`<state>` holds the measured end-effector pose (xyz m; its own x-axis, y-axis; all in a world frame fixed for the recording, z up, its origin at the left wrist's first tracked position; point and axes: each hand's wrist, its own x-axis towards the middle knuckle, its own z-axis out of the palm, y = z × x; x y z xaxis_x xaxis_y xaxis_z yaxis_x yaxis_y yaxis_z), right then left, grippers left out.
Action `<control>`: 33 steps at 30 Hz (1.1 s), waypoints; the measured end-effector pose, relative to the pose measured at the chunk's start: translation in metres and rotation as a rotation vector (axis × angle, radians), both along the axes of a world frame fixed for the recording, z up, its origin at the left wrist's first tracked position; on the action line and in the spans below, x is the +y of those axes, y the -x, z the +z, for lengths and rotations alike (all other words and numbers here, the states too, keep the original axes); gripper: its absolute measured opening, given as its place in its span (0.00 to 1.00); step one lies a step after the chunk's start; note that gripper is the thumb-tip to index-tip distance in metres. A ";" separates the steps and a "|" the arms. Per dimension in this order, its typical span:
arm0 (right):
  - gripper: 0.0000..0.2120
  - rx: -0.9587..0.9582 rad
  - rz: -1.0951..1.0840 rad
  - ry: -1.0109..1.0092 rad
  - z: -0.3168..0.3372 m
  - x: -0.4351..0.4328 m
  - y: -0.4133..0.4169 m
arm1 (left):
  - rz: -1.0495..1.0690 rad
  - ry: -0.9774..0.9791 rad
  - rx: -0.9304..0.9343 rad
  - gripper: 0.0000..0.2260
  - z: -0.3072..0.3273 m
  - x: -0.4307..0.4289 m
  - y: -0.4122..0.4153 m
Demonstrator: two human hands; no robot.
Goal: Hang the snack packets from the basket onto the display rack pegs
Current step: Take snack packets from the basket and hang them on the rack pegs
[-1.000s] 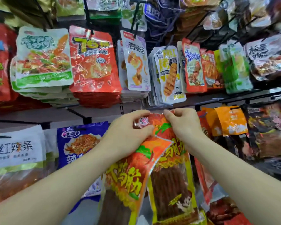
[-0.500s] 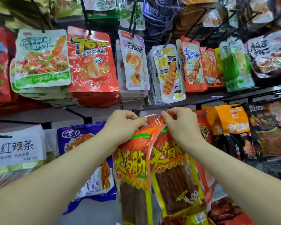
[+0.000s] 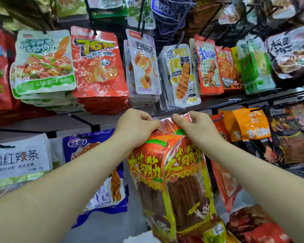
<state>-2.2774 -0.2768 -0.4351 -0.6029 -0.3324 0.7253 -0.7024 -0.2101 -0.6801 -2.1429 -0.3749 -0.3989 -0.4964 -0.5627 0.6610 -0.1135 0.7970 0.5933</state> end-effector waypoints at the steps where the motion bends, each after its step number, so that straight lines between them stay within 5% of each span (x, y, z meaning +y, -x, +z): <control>1: 0.12 -0.103 0.160 0.002 0.000 0.003 -0.002 | 0.005 0.007 0.004 0.12 0.000 -0.001 0.000; 4: 0.13 -0.263 0.438 -0.061 0.003 0.009 -0.003 | 0.004 0.015 0.007 0.12 0.001 -0.004 0.002; 10: 0.03 -0.353 0.480 -0.111 0.015 0.011 -0.001 | -0.050 0.029 -0.032 0.13 0.003 -0.009 0.001; 20: 0.06 -0.592 0.493 -0.234 0.023 0.007 -0.004 | -0.103 -0.031 -0.065 0.11 0.011 -0.008 -0.002; 26: 0.04 -0.369 0.238 -0.177 0.016 -0.007 -0.003 | -0.070 -0.044 -0.086 0.13 -0.001 -0.021 -0.001; 33: 0.25 0.094 -0.284 -0.320 0.006 -0.003 -0.012 | -0.128 -0.010 -0.080 0.05 -0.013 -0.035 -0.025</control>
